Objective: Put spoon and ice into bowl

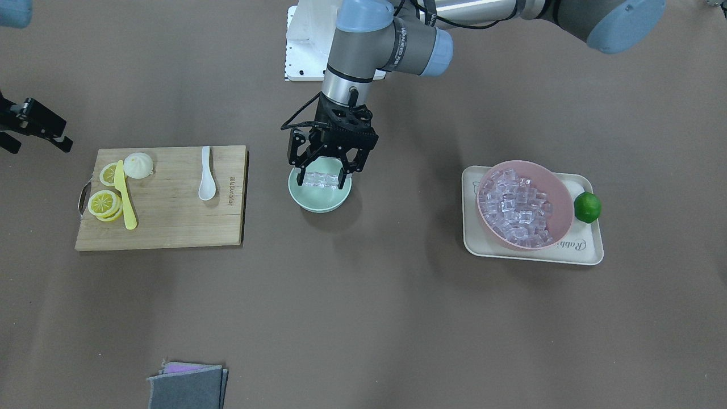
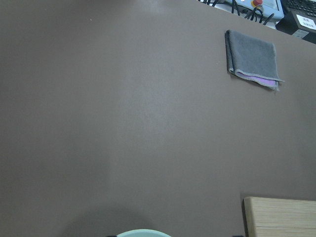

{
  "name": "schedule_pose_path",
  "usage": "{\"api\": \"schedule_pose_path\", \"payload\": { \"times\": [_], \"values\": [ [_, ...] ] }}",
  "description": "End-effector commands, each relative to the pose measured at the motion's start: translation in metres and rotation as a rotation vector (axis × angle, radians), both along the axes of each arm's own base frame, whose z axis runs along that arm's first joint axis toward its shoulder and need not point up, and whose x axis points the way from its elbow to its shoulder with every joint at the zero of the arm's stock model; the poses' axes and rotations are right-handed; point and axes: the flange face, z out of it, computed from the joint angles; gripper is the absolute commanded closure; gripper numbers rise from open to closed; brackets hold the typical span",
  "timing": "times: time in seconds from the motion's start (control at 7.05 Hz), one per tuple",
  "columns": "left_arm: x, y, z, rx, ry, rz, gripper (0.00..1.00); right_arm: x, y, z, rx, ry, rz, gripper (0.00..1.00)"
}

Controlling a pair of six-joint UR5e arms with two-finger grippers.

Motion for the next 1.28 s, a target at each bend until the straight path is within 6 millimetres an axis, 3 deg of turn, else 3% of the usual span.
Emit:
{"api": "schedule_pose_path", "payload": {
  "times": [0.0, 0.43, 0.57, 0.71, 0.99, 1.13],
  "values": [
    [0.024, -0.002, 0.021, 0.000, -0.058, -0.038, 1.00, -0.052, 0.013, -0.016, 0.028, -0.006, -0.045, 0.00],
    [0.034, 0.026, 0.005, 0.009, -0.034, 0.002, 1.00, -0.088, 0.025, -0.017, 0.039, 0.014, -0.066, 0.00],
    [0.036, 0.028, 0.009, 0.010, -0.041, 0.005, 0.46, -0.093, 0.028, -0.016, 0.038, 0.015, -0.077, 0.00],
    [0.035, 0.026, 0.011, 0.026, -0.052, -0.026, 0.03, -0.101, 0.030, -0.015, 0.066, 0.019, -0.079, 0.00],
    [0.016, 0.032, 0.004, 0.046, -0.044, -0.033, 0.02, -0.138, 0.048, -0.019, 0.063, 0.000, -0.064, 0.00],
    [-0.014, 0.043, -0.015, 0.088, -0.078, -0.001, 0.02, -0.153, 0.056, -0.023, 0.060, -0.005, -0.072, 0.00]
  ]
}}
